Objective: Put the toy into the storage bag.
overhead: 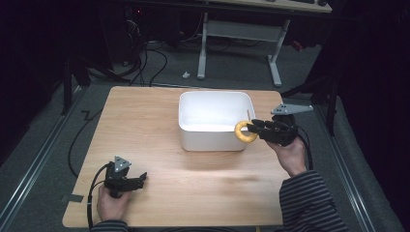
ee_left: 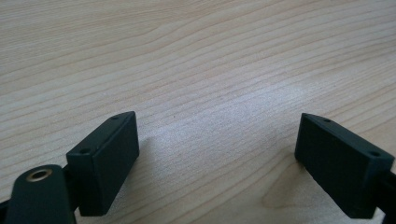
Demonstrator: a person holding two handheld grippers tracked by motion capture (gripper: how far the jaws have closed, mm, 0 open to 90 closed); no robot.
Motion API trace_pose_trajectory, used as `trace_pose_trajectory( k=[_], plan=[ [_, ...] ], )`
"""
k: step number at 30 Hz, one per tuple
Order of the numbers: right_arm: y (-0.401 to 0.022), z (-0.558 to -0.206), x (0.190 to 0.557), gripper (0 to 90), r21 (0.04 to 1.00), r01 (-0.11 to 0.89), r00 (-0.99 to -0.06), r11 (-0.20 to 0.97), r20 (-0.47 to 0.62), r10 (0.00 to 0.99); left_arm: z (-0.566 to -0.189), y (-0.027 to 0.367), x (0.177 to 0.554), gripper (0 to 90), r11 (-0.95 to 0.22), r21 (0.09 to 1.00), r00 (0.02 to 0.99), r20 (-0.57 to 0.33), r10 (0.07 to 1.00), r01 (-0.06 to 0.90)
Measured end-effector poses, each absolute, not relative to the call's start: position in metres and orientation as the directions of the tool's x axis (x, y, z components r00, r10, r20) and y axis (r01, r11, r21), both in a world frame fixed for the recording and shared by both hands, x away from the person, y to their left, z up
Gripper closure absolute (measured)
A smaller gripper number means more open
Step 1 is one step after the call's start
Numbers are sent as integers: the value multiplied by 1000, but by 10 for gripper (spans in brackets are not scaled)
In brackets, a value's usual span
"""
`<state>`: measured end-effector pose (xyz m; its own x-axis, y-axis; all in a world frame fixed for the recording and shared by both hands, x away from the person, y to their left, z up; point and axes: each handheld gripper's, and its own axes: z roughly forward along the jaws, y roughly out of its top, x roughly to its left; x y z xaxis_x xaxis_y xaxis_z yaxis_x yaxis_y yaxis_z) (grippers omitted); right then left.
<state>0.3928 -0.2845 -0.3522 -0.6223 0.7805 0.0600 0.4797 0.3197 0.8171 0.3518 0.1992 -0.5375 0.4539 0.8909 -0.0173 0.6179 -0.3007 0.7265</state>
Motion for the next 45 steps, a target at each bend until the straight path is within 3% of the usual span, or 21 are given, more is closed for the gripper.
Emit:
trace_pose_trajectory(
  k=[18, 45],
  plan=[
    [-264, -335, 428, 699, 814, 459, -627, 356, 13, 779, -538, 198, 352, 140, -309, 728, 467, -17, 884, 611],
    [-230, -353, 465, 697, 770, 500, -652, 396, 34, 758, -538, 199, 352, 140, -310, 728, 469, -19, 883, 612]
  ],
)
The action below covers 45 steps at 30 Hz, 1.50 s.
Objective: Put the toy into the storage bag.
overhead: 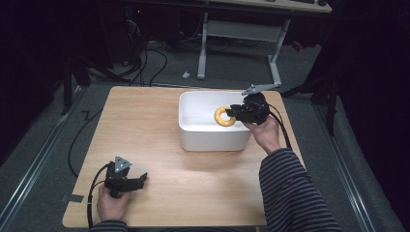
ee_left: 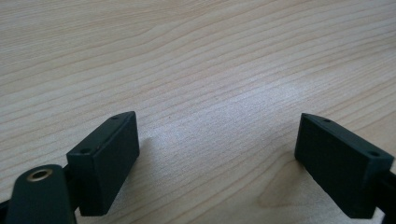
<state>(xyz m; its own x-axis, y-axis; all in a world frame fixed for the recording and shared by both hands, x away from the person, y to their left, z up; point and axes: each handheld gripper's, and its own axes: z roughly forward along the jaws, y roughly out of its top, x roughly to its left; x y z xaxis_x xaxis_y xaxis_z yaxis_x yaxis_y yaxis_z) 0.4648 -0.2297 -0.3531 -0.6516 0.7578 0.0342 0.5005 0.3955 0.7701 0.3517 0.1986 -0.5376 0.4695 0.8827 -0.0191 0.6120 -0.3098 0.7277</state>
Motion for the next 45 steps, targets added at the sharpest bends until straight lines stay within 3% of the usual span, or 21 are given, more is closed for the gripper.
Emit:
trace_pose_trajectory(
  k=[11, 45],
  plan=[
    [-217, -367, 473, 705, 730, 512, -656, 452, -8, 755, -538, 199, 352, 140, -310, 728, 470, -19, 883, 612],
    [-209, -386, 483, 699, 662, 577, -644, 478, 8, 765, -538, 199, 352, 140, -309, 729, 469, -19, 883, 611]
  ],
)
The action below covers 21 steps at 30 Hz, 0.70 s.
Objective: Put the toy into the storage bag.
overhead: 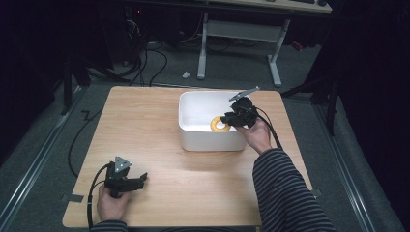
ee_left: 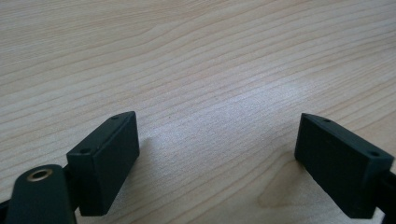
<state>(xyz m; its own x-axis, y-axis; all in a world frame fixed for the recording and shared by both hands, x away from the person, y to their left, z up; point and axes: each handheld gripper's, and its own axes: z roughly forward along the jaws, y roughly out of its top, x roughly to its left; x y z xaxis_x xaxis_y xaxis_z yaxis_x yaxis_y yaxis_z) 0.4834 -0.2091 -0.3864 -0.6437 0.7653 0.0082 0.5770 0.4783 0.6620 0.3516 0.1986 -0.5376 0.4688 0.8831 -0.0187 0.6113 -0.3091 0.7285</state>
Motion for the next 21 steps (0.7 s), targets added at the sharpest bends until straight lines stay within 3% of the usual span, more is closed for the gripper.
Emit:
trace_pose_trajectory(
  k=[8, 13, 21],
  plan=[
    [-209, -389, 485, 668, 656, 582, -643, 481, 8, 766, -538, 199, 352, 140, -310, 728, 470, -19, 883, 612],
    [-213, -388, 483, 520, 667, 590, -625, 456, 20, 780, -538, 198, 352, 143, -311, 729, 472, -19, 881, 610],
    [-223, -383, 475, 467, 701, 575, -603, 421, 15, 798, -538, 198, 352, 145, -311, 730, 472, -19, 881, 609]
  ],
)
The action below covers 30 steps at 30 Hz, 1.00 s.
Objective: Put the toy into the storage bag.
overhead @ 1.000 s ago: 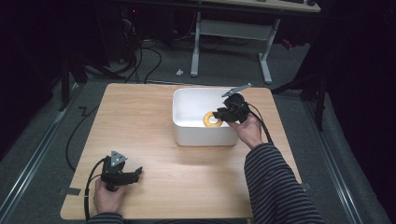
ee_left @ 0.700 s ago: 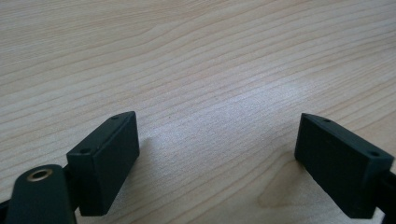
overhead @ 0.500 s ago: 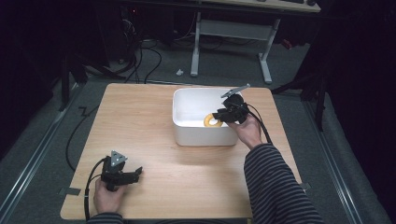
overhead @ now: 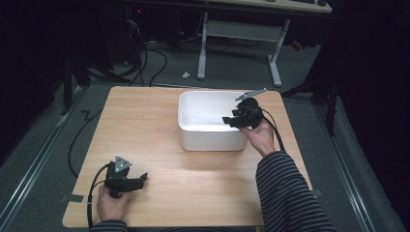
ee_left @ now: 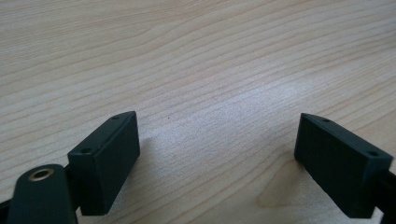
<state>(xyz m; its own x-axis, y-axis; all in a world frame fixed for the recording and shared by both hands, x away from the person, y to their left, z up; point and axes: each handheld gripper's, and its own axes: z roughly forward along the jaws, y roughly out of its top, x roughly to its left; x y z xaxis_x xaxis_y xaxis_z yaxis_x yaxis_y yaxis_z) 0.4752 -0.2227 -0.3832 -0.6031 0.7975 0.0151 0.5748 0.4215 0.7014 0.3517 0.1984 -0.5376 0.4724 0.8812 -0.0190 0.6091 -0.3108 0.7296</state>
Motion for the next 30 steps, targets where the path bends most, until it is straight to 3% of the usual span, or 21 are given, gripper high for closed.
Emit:
trace_pose_trajectory(
  k=[30],
  plan=[
    [-283, -362, 433, 451, 774, 554, -547, 308, 59, 835, -538, 198, 352, 145, -311, 730, 473, -19, 881, 609]
  ],
)
